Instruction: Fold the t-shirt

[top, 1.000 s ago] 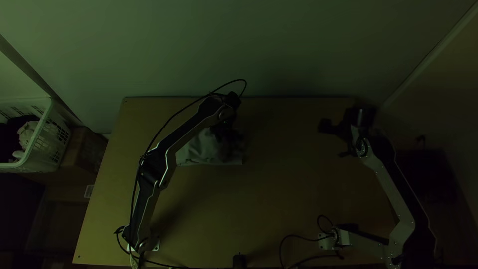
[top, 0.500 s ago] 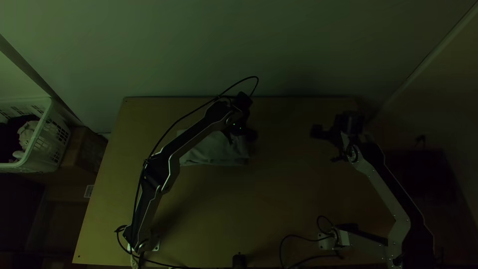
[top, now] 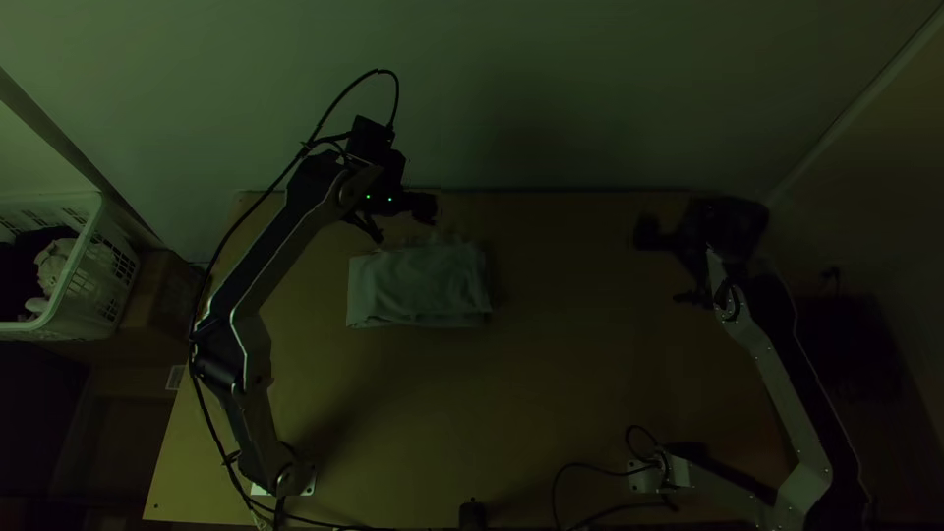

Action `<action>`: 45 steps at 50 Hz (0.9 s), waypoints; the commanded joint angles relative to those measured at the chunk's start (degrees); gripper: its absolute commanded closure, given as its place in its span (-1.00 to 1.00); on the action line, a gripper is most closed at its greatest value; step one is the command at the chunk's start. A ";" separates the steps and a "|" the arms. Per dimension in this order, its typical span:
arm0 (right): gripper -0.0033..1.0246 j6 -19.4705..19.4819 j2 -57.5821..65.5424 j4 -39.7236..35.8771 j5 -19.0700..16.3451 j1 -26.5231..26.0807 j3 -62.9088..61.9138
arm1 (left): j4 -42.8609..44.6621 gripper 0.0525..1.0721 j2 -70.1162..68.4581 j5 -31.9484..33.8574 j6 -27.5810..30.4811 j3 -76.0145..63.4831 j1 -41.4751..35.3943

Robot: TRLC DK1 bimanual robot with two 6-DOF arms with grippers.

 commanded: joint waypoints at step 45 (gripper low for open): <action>-0.91 -7.94 -39.36 17.23 -2.84 -0.56 -20.82 | 32.66 -0.92 -65.03 0.24 6.20 -63.76 26.14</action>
